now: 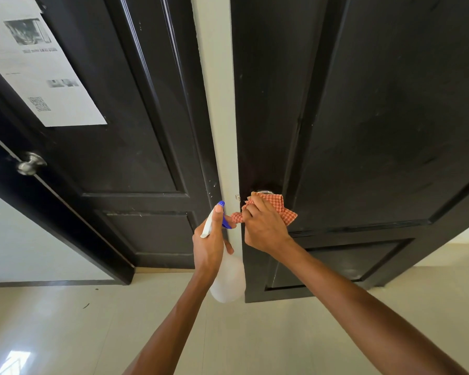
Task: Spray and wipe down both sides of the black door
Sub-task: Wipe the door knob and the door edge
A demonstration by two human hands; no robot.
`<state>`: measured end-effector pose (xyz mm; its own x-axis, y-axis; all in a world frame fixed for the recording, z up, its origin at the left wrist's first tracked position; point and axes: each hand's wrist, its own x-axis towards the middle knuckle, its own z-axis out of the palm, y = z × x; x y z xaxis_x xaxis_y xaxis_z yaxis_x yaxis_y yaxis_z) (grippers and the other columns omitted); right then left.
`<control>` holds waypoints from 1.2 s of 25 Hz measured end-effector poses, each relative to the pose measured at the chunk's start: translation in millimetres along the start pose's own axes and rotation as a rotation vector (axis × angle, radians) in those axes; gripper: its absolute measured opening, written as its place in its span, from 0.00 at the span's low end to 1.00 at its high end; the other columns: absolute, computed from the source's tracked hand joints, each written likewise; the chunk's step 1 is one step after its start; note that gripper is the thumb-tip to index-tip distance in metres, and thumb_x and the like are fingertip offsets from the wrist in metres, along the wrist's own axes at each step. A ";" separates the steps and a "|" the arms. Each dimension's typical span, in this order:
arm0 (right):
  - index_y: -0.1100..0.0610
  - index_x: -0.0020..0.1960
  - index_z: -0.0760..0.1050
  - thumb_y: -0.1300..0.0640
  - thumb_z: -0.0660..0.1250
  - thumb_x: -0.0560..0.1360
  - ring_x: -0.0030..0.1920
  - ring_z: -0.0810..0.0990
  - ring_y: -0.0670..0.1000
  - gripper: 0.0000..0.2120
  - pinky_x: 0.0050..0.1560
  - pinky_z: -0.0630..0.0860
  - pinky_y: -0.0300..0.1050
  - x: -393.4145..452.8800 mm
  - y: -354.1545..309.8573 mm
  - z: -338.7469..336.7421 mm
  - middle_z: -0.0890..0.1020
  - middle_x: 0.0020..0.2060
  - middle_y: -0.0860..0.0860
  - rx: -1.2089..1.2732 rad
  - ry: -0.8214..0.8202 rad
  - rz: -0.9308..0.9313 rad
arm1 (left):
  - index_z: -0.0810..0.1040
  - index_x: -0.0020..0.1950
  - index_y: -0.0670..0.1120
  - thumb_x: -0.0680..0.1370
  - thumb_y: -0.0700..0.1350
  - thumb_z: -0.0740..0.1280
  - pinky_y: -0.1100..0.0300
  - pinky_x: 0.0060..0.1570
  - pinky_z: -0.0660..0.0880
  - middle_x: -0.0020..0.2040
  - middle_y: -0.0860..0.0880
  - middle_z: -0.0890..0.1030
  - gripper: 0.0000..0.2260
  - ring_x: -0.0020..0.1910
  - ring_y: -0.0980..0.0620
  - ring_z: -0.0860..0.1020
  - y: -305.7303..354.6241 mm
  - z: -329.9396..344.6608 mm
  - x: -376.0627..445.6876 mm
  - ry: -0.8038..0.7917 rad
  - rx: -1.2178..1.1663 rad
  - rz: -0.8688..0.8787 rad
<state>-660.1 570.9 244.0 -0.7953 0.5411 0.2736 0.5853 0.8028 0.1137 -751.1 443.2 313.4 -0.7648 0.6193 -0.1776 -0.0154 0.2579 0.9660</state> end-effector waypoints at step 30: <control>0.48 0.71 0.68 0.44 0.58 0.86 0.60 0.80 0.53 0.16 0.56 0.79 0.46 -7.4 -28.5 14.6 0.78 0.61 0.51 1.649 0.607 1.093 | 0.82 0.40 0.51 0.76 0.67 0.57 0.40 0.55 0.80 0.43 0.53 0.84 0.24 0.45 0.48 0.81 -24.7 -17.4 -0.1 -0.027 0.039 0.024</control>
<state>-673.2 547.7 224.8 0.0503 0.9902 -0.1303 -0.2581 -0.1132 -0.9595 -761.9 423.9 292.8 -0.7472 0.6450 -0.1604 0.0278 0.2714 0.9621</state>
